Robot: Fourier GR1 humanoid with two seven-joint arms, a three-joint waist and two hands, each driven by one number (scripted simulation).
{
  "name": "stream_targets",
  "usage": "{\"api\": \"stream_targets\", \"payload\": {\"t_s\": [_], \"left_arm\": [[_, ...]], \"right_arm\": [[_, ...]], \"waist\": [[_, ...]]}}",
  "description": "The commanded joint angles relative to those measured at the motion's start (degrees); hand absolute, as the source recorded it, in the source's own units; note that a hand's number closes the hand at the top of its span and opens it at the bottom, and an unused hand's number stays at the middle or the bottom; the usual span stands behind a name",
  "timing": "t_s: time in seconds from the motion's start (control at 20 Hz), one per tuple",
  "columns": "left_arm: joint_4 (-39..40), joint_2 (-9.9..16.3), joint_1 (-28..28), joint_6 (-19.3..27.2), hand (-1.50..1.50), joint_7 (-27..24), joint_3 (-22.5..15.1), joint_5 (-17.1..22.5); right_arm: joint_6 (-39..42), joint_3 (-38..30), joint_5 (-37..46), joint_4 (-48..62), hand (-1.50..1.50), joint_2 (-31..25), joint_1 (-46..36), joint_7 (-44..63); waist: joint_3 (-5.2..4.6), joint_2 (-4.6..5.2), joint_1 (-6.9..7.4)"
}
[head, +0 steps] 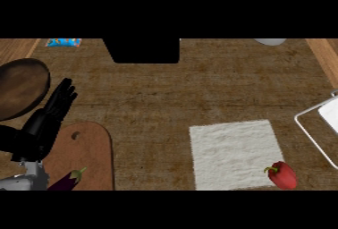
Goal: Pick the squash from the placemat and place it in the tiered shelf
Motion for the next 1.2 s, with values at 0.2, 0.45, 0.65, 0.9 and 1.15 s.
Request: {"api": "stream_targets", "payload": {"t_s": [0.2,0.45,0.65,0.9,1.15], "left_arm": [[1.08,0.15,-1.48,0.15,0.0,0.96,0.5,-0.08],[-2.01,-0.96,-0.44,1.23,0.0,2.85,-0.73,-0.83],[-1.11,0.24,1.02,0.34,0.0,1.2,1.22,0.14],[-1.57,-0.3,1.45,0.51,0.0,0.74,0.67,-0.24],[-2.6,0.18,1.81,0.0,0.0,2.03,0.7,-0.01]], "right_arm": [[7.27,-8.97,-13.79,0.36,-1.5,2.55,-10.09,4.25],[12.16,-14.9,-21.46,-1.53,-1.5,2.55,-15.68,14.45],[16.5,-25.14,-30.0,5.2,-1.5,0.74,-17.33,20.35],[26.09,-33.21,-37.74,15.17,-1.5,-8.59,-20.69,30.41],[34.29,-41.0,-40.62,32.54,-1.5,-19.16,-16.98,23.51]], "waist": [[0.0,-0.14,-0.21],[-0.02,-0.38,-0.23],[0.02,-0.73,-1.31],[-0.01,-0.62,-1.75],[0.21,-0.27,-1.37]]}}
